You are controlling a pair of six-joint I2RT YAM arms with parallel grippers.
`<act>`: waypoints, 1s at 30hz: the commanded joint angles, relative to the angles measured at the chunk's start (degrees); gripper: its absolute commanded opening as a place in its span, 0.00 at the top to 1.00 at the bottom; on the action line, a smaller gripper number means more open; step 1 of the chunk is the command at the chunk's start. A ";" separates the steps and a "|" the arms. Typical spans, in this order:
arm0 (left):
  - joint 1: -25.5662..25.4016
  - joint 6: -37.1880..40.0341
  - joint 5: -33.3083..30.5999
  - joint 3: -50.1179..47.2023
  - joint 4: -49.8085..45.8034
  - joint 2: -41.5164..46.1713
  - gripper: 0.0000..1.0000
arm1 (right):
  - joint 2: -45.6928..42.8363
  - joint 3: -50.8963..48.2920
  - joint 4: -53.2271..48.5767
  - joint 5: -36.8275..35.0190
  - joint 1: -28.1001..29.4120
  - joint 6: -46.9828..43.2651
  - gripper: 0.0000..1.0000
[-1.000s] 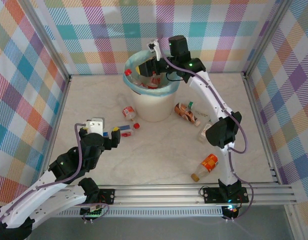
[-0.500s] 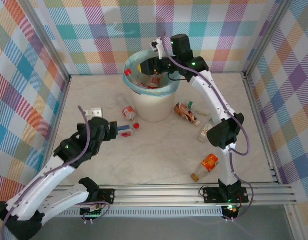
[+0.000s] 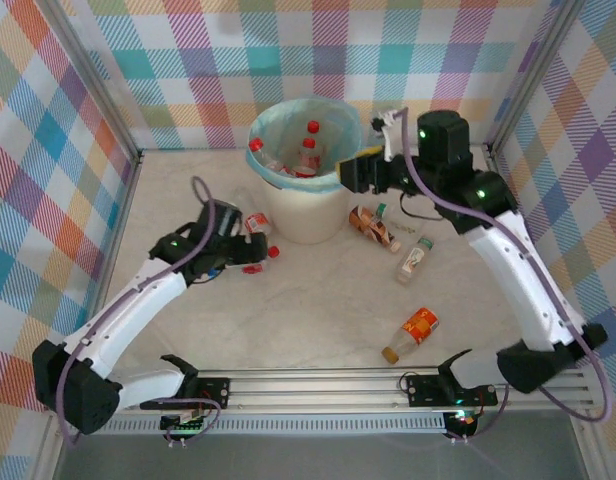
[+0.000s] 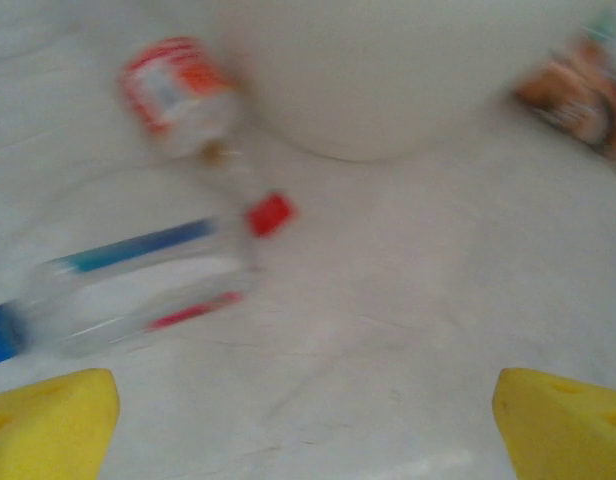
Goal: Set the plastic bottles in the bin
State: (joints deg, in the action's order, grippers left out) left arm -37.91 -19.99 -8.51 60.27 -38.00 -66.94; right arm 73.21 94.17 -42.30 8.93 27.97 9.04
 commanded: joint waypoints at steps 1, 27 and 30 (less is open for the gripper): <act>-8.98 4.04 -1.55 1.66 5.66 -0.55 0.04 | -5.98 -5.59 -7.09 -12.22 -2.11 1.53 0.38; -40.05 15.64 7.04 28.15 6.94 -48.56 0.07 | -33.03 -22.36 3.72 -25.73 -4.79 -4.51 0.36; -40.04 15.95 7.68 30.00 5.07 -51.37 0.11 | -33.56 -22.63 3.72 -26.36 -4.76 -4.90 0.36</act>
State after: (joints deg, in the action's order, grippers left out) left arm -77.56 -5.21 -1.48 87.55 -29.26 -116.16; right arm 40.60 72.25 -39.92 -16.08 23.22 5.13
